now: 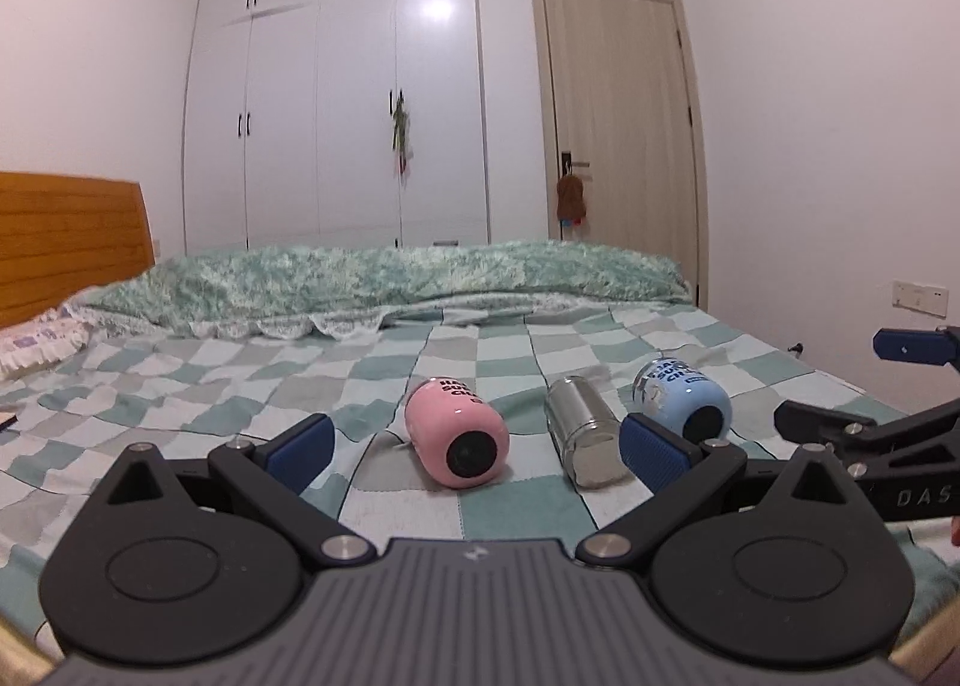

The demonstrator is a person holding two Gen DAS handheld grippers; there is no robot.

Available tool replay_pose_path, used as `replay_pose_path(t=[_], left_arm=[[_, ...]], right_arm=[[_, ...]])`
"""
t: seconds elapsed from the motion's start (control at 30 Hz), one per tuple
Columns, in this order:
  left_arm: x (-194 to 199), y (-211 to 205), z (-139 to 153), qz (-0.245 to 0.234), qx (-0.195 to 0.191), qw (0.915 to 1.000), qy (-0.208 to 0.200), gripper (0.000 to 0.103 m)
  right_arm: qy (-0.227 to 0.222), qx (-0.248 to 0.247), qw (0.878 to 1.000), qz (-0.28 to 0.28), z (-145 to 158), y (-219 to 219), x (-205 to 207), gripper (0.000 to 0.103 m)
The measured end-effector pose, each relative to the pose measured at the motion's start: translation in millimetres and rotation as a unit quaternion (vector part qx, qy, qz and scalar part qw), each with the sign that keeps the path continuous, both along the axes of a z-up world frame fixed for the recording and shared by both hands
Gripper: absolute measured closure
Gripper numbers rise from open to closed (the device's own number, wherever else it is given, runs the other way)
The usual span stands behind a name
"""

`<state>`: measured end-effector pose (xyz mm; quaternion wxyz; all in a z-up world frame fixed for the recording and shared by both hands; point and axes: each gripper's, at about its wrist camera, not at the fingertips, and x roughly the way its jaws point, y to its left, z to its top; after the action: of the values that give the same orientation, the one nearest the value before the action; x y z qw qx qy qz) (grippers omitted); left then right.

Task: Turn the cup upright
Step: 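Move the right gripper down onto the lying pink tumbler and close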

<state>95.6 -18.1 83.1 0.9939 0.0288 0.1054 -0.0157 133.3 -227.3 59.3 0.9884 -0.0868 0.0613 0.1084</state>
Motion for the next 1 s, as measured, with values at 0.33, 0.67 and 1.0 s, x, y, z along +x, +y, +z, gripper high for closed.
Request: replay_pose_path(t=[0.33,0.67,1.0], left_arm=[[80,3,21,0.011,-0.003,0.9963,0.085,0.000],[189,15,28,0.027,-0.033,0.9788,0.201,0.000],[317,19,-15,0.074,-0.025,0.9355,0.345,0.000]], right_arm=[[0.057,-0.020,0.998,0.032,17,4,93,0.000],[0.115,-0.061,0.989,0.069,22,22,197,0.000],[0.188,-0.083,0.973,0.105,1,34,297,0.000]])
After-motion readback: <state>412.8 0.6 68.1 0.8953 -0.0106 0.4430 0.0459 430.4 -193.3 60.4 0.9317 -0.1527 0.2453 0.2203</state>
